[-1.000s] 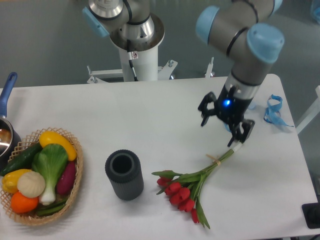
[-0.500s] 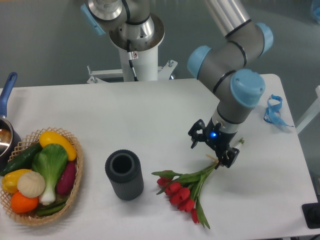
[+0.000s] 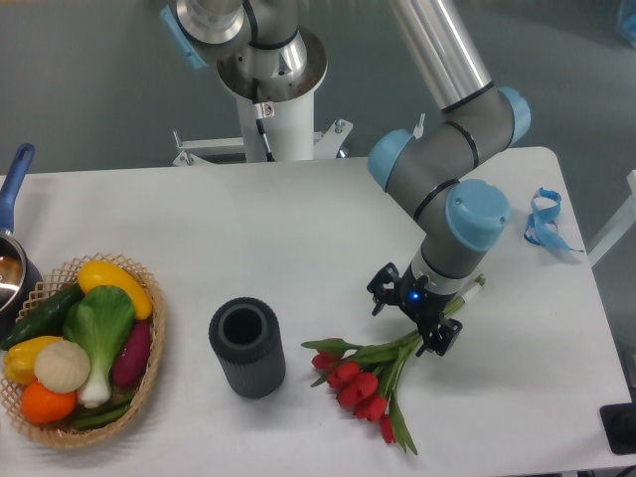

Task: Pick up the flowers from the table
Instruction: 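Lower the gripper around the tulip stems and close it, then lift the grasped red tulip bouquet off the table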

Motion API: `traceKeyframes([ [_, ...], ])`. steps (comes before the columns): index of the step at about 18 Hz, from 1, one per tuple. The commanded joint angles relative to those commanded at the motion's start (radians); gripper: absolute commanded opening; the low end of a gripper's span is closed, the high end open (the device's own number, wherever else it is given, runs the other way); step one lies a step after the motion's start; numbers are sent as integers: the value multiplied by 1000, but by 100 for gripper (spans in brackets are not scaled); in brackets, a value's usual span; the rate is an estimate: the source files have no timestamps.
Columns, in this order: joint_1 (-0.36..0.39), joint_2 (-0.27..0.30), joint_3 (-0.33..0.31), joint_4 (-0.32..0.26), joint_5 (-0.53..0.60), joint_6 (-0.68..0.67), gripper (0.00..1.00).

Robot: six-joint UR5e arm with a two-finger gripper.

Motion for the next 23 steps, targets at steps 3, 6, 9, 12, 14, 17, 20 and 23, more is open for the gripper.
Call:
traceKeyframes([
  [3, -2, -9, 6, 2, 0, 2, 100],
  [6, -11, -18, 6, 12, 14, 0, 100],
  [9, -31, -35, -3, 80, 23, -11, 100],
  [12, -34, -41, -6, 87, 28, -17, 100],
  [14, -44, -52, -2, 92, 67, -17, 100],
  [17, -61, -57, -6, 98, 81, -18, 100],
  [20, -66, -58, -8, 103, 84, -20, 94],
  [23, -66, -54, -6, 103, 84, -21, 58],
])
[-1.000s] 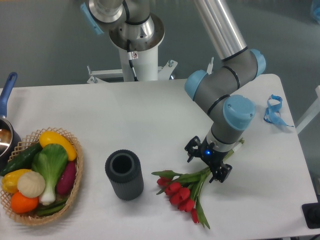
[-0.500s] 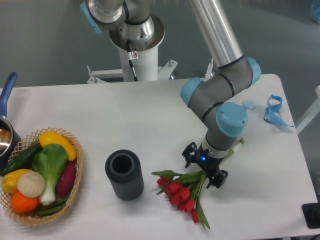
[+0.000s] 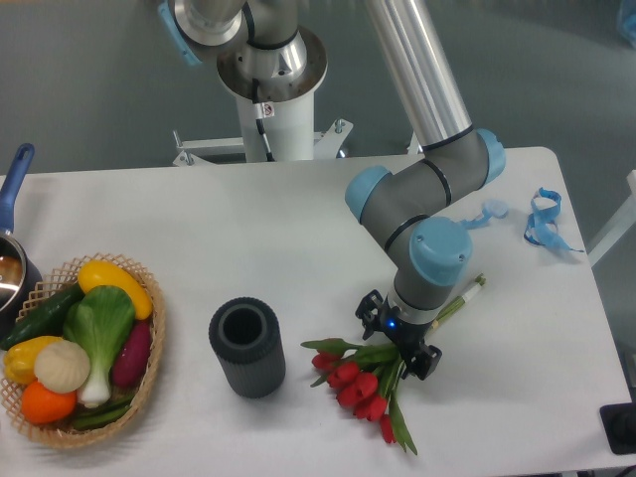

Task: Pick up the flowers from the table
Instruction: 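Lift the grasped red tulip bouquet off the table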

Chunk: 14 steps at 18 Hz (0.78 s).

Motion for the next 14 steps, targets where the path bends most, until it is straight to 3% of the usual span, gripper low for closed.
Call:
traceKeyframes([
  [6, 2, 6, 6, 0, -2, -5, 31],
  [8, 14, 9, 34, -2, -8, -3, 19],
  [11, 32, 15, 70, -3, -18, 0, 19],
  [14, 57, 61, 86, -8, -75, -2, 19],
])
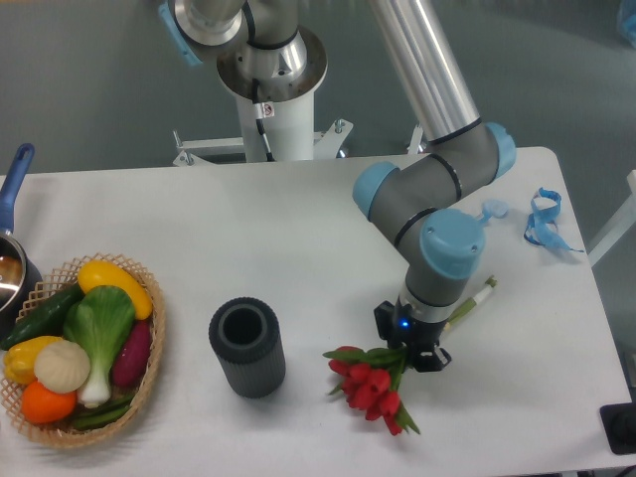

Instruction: Pick up the flowers from the table

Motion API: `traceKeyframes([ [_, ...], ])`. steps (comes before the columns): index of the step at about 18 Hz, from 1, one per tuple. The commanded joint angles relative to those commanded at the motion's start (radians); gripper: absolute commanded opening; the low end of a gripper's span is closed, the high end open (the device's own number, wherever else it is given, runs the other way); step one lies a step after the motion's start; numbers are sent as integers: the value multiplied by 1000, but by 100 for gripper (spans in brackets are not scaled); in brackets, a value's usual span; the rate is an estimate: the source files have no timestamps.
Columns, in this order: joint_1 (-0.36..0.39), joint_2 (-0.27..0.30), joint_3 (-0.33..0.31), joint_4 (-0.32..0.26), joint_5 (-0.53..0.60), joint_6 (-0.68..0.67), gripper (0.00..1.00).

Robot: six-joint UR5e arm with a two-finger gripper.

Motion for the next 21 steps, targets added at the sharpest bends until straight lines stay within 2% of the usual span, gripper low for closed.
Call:
traceKeyframes([
  [4, 25, 127, -5, -9, -132, -73, 20],
  [10, 54, 227, 2, -5, -449, -283, 20],
  [12, 63, 244, 3, 1, -523, -319, 20],
  [16, 81, 250, 8, 3, -586, -324, 20],
  [21, 89, 255, 17, 3, -606, -334, 20],
])
